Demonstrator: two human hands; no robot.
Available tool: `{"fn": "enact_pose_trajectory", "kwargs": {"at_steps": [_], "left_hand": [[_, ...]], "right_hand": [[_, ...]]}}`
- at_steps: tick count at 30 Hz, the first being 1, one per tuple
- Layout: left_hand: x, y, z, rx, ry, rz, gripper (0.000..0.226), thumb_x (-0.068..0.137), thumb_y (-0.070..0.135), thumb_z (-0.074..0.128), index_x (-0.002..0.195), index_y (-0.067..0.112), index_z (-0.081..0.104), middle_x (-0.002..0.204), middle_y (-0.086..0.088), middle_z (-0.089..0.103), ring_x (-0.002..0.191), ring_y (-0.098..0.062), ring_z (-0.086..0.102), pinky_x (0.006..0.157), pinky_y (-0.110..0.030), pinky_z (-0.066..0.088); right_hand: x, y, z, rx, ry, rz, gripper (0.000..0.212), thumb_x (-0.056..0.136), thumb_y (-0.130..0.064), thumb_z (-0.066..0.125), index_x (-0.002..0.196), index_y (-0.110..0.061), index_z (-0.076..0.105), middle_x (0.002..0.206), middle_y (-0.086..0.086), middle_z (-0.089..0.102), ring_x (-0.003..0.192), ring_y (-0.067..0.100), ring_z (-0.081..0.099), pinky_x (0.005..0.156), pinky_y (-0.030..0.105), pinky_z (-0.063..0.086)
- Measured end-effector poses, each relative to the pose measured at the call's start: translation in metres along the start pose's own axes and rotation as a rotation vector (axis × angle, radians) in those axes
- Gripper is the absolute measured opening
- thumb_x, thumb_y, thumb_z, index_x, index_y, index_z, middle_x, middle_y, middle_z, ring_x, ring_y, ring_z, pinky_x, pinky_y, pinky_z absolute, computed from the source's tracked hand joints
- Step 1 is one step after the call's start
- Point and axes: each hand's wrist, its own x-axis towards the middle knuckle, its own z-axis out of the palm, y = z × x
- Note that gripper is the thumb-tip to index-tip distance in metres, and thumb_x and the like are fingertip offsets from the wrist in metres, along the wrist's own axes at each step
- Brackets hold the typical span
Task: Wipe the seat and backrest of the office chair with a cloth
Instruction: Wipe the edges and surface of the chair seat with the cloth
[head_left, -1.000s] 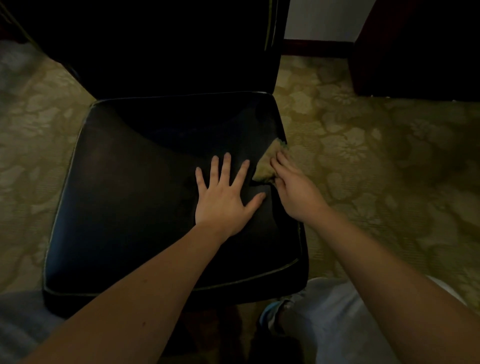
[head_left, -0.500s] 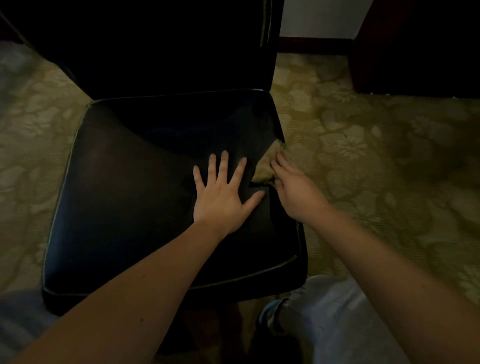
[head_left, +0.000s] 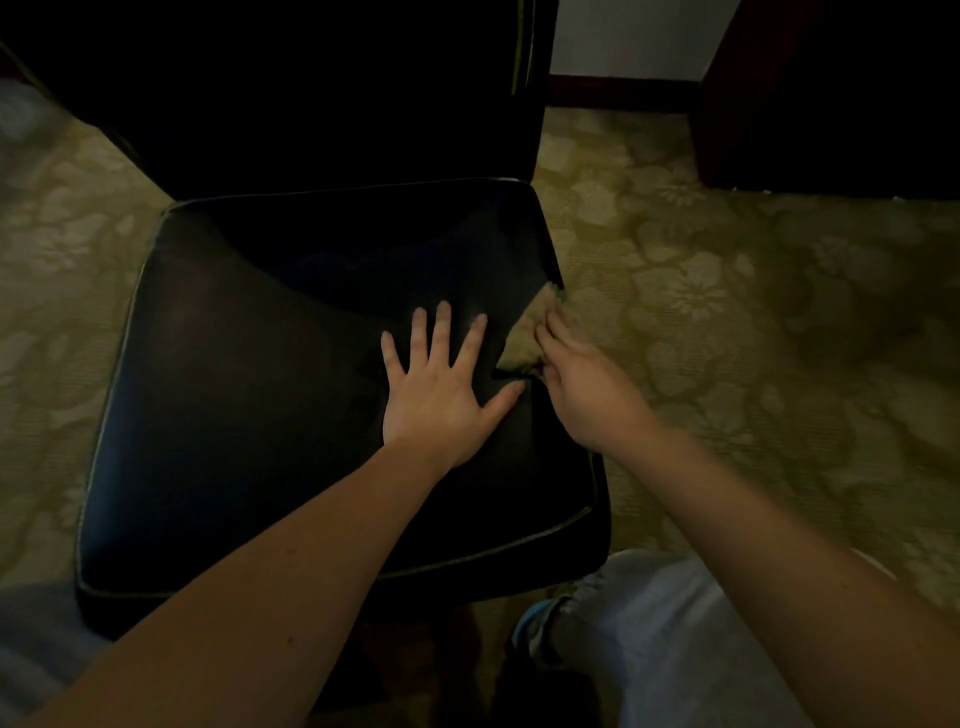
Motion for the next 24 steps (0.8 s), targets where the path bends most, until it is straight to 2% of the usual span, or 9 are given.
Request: {"fn": "enact_pose_trajectory", "kwargs": {"at_steps": [8, 15, 17, 21, 24], "left_hand": [[0.002, 0.000, 0.003, -0.011, 0.016, -0.010, 0.086, 0.091, 0.082, 0.014, 0.162, 0.035, -0.001, 0.171, -0.007, -0.006, 0.157, -0.031, -0.010, 0.123, -0.062, -0.004], [0.002, 0.001, 0.001, -0.002, 0.004, -0.015, 0.088, 0.090, 0.083, 0.012, 0.162, 0.034, -0.002, 0.171, -0.008, -0.007, 0.157, -0.032, -0.010, 0.123, -0.063, -0.003], [0.002, 0.001, 0.000, 0.006, -0.005, -0.016, 0.089, 0.089, 0.084, 0.009, 0.162, 0.034, -0.003, 0.171, -0.008, -0.007, 0.157, -0.032, -0.010, 0.123, -0.063, -0.002], [0.003, 0.002, -0.006, -0.010, -0.053, -0.009, 0.093, 0.087, 0.086, 0.011, 0.162, 0.034, -0.005, 0.171, -0.008, -0.010, 0.157, -0.032, -0.013, 0.123, -0.062, -0.005], [0.003, -0.009, -0.013, 0.033, -0.095, 0.053, 0.094, 0.087, 0.087, 0.013, 0.162, 0.034, -0.007, 0.171, -0.006, -0.012, 0.157, -0.030, -0.013, 0.123, -0.060, -0.006]], "right_hand": [[0.026, 0.001, -0.009, 0.065, -0.018, 0.098, 0.052, 0.104, -0.012, 0.037, 0.153, -0.005, 0.022, 0.164, 0.008, 0.010, 0.151, 0.016, 0.007, 0.109, 0.012, 0.000], [-0.019, -0.006, -0.005, 0.077, 0.002, 0.070, 0.052, 0.104, -0.013, 0.037, 0.153, -0.006, 0.023, 0.163, 0.005, 0.014, 0.150, 0.014, 0.011, 0.110, 0.009, 0.000], [-0.022, -0.007, -0.003, 0.060, -0.006, 0.069, 0.052, 0.104, -0.013, 0.037, 0.153, -0.005, 0.022, 0.163, 0.007, 0.013, 0.150, 0.014, 0.010, 0.110, 0.010, 0.000], [-0.004, -0.009, -0.005, 0.056, 0.018, 0.105, 0.053, 0.102, -0.011, 0.040, 0.152, -0.004, 0.025, 0.163, 0.011, 0.016, 0.150, 0.019, 0.016, 0.114, 0.017, 0.008], [0.009, -0.011, -0.007, 0.074, 0.043, 0.162, 0.054, 0.103, -0.011, 0.040, 0.153, -0.004, 0.023, 0.163, 0.010, 0.013, 0.150, 0.019, 0.015, 0.112, 0.015, 0.008]]}}
